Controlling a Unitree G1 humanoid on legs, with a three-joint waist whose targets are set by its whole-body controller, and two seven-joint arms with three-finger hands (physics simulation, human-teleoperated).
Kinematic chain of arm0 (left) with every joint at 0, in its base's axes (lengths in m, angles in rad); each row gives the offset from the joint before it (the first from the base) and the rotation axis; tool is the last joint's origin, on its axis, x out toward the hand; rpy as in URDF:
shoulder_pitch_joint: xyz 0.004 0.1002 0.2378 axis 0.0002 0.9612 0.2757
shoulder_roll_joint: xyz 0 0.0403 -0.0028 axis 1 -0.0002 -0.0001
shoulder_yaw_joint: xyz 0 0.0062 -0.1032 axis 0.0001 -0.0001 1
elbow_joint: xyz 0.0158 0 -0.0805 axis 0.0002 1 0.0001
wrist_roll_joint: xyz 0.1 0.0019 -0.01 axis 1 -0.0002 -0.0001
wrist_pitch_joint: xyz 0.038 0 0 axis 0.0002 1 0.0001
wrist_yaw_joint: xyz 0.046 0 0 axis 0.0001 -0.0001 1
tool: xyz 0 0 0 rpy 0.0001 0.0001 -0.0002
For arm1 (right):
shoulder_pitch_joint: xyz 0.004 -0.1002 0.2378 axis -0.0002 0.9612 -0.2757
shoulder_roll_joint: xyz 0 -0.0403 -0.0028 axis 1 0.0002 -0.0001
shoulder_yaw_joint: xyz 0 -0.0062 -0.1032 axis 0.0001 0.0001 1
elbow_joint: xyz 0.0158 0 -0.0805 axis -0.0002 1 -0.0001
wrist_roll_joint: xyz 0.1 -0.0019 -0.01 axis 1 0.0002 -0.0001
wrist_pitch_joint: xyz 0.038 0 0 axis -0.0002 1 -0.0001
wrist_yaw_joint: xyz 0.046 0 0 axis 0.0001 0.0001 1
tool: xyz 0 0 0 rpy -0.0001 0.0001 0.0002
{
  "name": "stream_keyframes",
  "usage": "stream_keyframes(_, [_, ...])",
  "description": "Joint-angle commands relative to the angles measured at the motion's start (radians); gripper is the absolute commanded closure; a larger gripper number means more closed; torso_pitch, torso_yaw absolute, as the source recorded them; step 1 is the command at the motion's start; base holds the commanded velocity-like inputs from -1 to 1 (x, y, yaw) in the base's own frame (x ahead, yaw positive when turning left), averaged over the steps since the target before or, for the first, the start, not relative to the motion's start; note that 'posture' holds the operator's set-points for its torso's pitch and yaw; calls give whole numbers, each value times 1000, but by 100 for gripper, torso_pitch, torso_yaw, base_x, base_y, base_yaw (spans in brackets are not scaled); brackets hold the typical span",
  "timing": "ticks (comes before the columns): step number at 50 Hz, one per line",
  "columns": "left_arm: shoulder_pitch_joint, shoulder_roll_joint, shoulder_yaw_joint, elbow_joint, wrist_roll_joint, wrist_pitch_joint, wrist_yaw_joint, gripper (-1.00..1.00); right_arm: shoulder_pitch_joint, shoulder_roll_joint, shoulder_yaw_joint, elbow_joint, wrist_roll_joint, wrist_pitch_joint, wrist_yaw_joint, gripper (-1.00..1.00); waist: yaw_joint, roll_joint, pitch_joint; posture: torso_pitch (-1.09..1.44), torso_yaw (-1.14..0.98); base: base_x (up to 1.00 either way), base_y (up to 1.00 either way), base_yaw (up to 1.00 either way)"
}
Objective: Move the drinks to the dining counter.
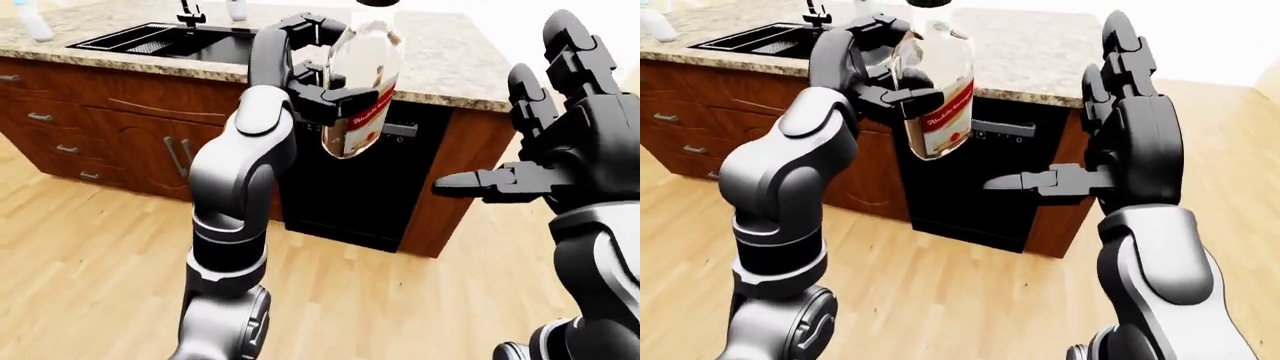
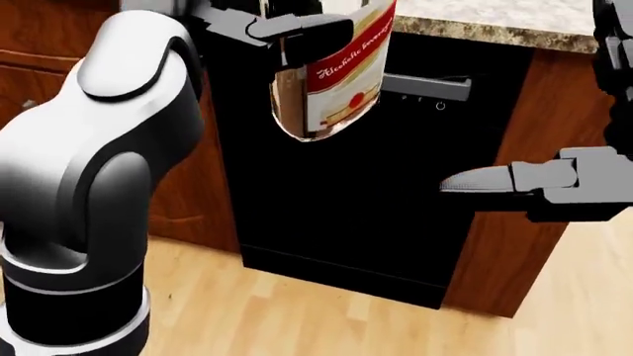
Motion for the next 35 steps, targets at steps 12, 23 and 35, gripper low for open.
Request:
stream_keyframes(12, [-92, 6, 4, -56, -18, -31, 1, 100, -61, -29, -22, -17, 8, -12, -28, -100, 14, -124, -6, 0, 0, 75, -1, 0])
stream_keyframes(23, [-99, 8, 3, -59, -25, -25, 8, 100, -56, -17, -48, -26, 66, -13, -40, -100, -1, 51, -78, 0, 0, 4, 0, -33])
stream_keyframes(35, [-96, 13, 3, -67, -29, -24, 8, 100, -42, -43, -18, -21, 71, -33, -74, -100, -11, -88, -30, 0, 0, 0, 0, -52])
